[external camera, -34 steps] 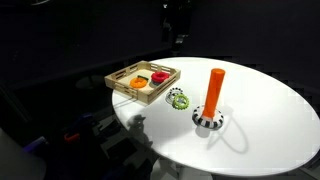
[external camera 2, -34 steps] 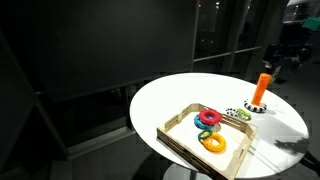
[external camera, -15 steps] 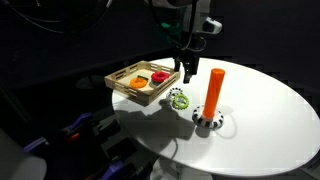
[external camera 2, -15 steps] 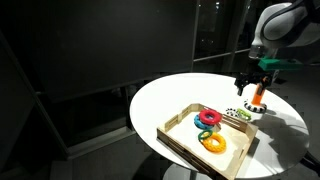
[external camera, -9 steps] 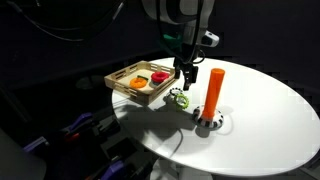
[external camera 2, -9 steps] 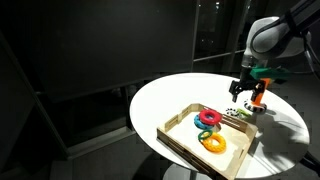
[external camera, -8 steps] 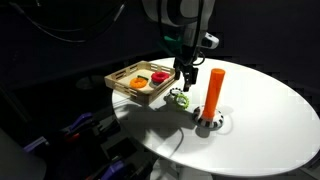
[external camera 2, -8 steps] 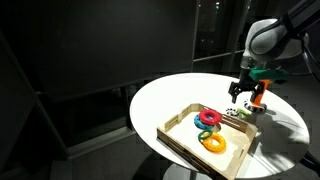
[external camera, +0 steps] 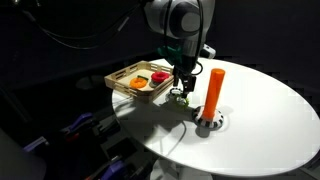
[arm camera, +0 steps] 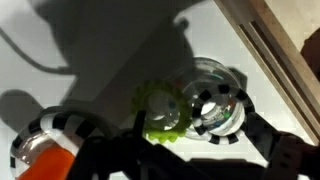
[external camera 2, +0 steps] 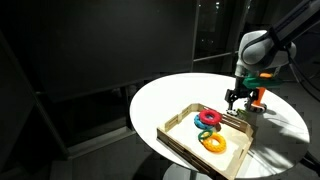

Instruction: Put the light green ring in the box

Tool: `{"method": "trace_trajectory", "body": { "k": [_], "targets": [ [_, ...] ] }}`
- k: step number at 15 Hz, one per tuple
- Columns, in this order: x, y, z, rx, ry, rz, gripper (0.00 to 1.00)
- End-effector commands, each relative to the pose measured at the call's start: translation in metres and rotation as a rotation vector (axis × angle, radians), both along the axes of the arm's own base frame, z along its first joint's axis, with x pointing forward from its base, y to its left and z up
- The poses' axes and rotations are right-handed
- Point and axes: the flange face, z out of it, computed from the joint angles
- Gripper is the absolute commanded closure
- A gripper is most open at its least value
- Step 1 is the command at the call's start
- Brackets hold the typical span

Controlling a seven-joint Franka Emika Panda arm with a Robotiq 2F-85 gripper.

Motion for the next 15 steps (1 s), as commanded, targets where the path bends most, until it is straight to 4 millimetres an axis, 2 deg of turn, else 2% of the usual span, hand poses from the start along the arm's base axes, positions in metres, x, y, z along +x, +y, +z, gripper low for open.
{"method": "trace_trajectory", "body": {
  "k": [1,4,5,7,8,9,10,14,15],
  "targets": [
    [0.0081,-0.0016,-0.0047,0.008,0.001,-0.028,0.04],
    [0.0089,-0.0027,-0.0060,0.010,0.002,-0.036,0.19],
    [0.0094,-0.0029,-0.0055,0.011,0.000,-0.039,0.31],
    [0.0099,-0.0035,-0.0043,0.012,-0.002,-0.042,0.35],
    [0.0101,-0.0038,-0.0037,0.012,-0.003,-0.044,0.48],
    [0.0103,-0.0042,-0.0031,0.013,-0.004,-0.046,0.56],
    [0.0105,-0.0046,-0.0027,0.016,-0.005,-0.050,0.70],
    [0.0114,-0.0060,0.0001,0.024,-0.010,-0.062,0.99],
    [0.0121,-0.0060,0.0025,0.026,-0.014,-0.063,1.00]
  ]
}}
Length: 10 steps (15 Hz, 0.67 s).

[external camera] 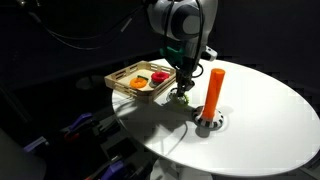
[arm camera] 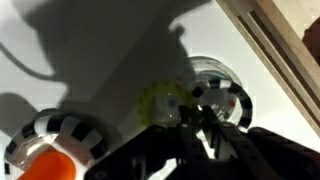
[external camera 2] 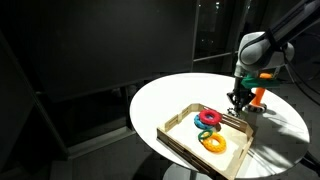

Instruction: Put the light green ring in the box

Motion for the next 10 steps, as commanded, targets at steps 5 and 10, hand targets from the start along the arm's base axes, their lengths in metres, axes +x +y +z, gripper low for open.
{"method": "trace_trajectory", "body": {
  "k": [5,10],
  "targets": [
    [0.017,0.006,0.034,0.039,-0.030,-0.025,0.96],
    [0.031,0.030,0.069,0.068,-0.038,0.010,0.96]
  ]
}}
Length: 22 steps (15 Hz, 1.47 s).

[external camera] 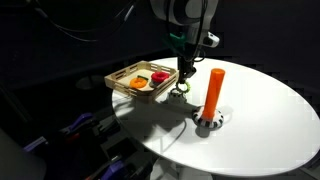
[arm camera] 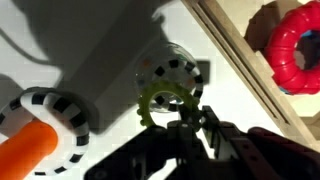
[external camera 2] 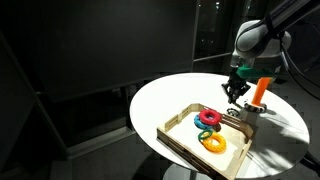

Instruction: Put the light green ring in the box

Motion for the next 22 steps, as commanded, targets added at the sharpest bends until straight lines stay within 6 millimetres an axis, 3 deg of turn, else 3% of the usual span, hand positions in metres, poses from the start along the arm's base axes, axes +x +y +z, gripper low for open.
{"method": "trace_trajectory", "body": {
  "k": [1,6,7,14,15,22],
  "targets": [
    [0.009,0.019,0.033,0.036,-0.001,0.022,0.96],
    [0.013,0.042,0.063,0.045,-0.010,0.072,0.96],
    [0.013,0.038,0.047,0.026,-0.015,0.064,0.82],
    [0.013,0.043,0.055,0.028,-0.017,0.073,0.82],
    [0.013,0.043,0.055,0.028,-0.017,0.073,0.96],
    [0.011,0.097,0.061,0.003,-0.056,0.235,0.96]
  ]
}}
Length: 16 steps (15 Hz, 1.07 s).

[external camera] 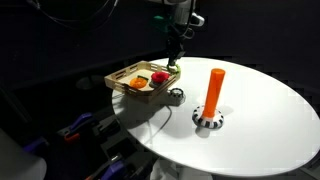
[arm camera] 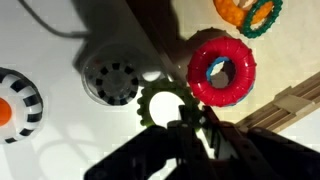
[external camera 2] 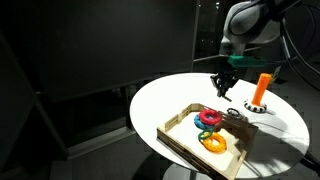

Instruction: Put the light green ring in the box

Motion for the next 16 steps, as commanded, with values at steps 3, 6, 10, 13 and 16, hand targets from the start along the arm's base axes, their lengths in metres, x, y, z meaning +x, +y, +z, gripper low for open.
{"method": "trace_trajectory", "body": {
  "k": [3,6,10,13,16],
  "targets": [
    [-0.004,0.048,0.002,-0.019,-0.040,0.150,0.96],
    [-0.006,0.068,-0.006,-0.031,-0.052,0.206,0.96],
    [-0.007,0.085,-0.023,-0.050,-0.046,0.267,0.95],
    [-0.010,0.093,-0.036,-0.066,-0.039,0.303,0.94],
    [-0.011,0.098,-0.045,-0.080,-0.037,0.330,0.82]
  ]
}}
